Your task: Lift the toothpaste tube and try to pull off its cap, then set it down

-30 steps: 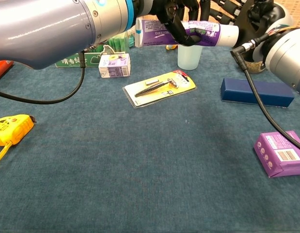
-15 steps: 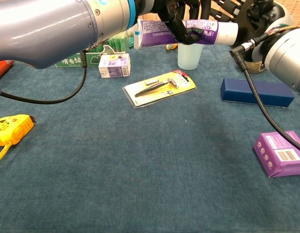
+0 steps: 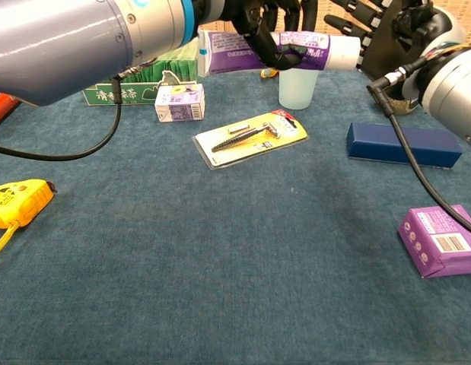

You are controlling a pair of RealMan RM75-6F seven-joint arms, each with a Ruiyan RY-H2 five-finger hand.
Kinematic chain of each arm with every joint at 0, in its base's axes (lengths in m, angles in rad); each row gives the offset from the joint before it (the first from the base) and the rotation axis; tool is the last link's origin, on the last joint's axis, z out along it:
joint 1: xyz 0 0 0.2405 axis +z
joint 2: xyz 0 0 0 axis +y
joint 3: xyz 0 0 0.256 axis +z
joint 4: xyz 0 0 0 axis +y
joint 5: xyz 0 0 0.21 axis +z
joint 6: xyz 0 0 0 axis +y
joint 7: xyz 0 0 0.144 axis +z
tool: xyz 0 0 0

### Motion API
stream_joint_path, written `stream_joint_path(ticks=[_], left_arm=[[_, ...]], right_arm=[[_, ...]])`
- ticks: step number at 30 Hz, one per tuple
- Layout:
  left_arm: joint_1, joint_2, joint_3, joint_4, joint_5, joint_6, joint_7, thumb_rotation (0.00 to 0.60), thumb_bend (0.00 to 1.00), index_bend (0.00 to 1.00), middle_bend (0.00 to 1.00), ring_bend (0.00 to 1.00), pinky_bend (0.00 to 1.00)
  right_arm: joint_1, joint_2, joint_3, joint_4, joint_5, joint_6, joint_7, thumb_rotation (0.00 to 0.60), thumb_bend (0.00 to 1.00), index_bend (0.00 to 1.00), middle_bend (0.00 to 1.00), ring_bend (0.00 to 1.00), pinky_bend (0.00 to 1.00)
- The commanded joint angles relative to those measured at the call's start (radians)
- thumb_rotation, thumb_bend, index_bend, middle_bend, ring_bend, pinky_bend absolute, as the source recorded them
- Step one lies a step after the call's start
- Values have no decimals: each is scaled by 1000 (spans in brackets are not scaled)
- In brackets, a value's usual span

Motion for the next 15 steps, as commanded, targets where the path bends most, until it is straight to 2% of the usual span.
stream_joint_path(ticks=[1, 8, 15], left_arm=[[9, 11, 3, -8, 5, 1, -6, 600, 448, 741, 649, 597, 562], [30, 54, 19, -31, 8, -14, -13, 600, 448, 741, 649, 592, 562], [57, 84, 60, -37, 17, -29, -16, 600, 448, 735, 649, 584, 562]], right_arm=[[-3, 8, -1, 0, -1, -2, -2, 155, 0, 0, 0, 0, 0], [-16, 53, -18, 5, -20, -6, -22, 157, 0, 0, 0, 0, 0], [-35, 128, -36, 1, -53, -9, -44, 154, 0, 0, 0, 0, 0]])
